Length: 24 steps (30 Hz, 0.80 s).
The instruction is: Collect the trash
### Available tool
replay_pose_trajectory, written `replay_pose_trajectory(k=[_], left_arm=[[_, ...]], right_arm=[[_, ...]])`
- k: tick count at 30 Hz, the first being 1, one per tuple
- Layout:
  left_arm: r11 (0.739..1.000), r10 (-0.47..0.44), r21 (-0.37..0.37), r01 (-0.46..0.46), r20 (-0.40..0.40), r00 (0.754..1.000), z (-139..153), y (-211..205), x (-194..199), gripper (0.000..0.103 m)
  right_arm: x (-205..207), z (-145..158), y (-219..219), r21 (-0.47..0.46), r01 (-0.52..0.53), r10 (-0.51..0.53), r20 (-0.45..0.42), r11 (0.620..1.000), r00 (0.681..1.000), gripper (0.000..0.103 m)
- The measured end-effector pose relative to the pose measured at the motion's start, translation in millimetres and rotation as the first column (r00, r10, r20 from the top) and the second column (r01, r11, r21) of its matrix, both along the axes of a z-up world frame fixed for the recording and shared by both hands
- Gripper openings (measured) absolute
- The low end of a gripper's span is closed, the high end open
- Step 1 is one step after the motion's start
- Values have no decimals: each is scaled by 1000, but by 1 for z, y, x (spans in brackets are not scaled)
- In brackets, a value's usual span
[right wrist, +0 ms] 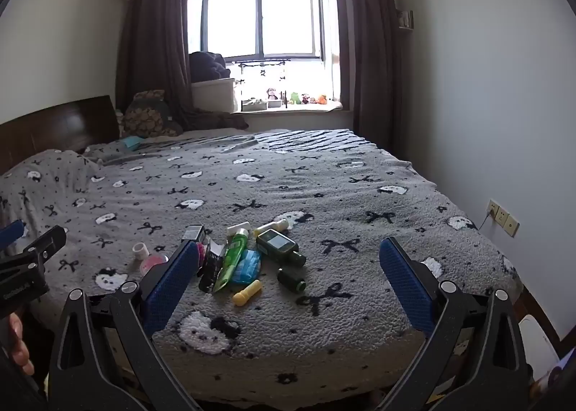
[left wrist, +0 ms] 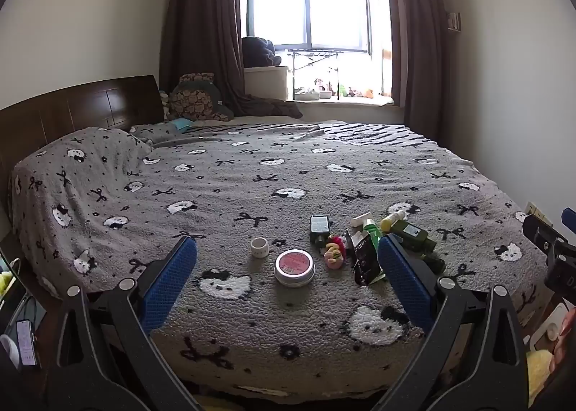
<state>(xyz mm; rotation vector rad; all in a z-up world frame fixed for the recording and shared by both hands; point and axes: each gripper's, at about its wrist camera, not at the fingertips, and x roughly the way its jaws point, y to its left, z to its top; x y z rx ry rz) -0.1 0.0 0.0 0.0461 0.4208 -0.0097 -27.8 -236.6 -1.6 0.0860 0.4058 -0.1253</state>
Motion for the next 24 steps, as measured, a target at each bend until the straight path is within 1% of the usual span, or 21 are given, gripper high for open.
replay_pose_trajectory(k=[12, 16, 24], left_arm=[[1000, -2, -6, 2, 3, 1000, 1, 5, -1, 95], [1000, 1, -2, -1, 4, 1000, 1, 3, -1, 95], [1000, 3, -3, -3, 5, 1000, 6, 4, -1, 95]], right_arm=[[-1, 1, 1, 0, -1, 1, 6, 1000, 1000, 100], [5, 2, 0, 1, -6, 6, 5, 1000, 1000, 100], [-1, 4, 1, -3, -13, 13, 15, 1000, 1000, 100]])
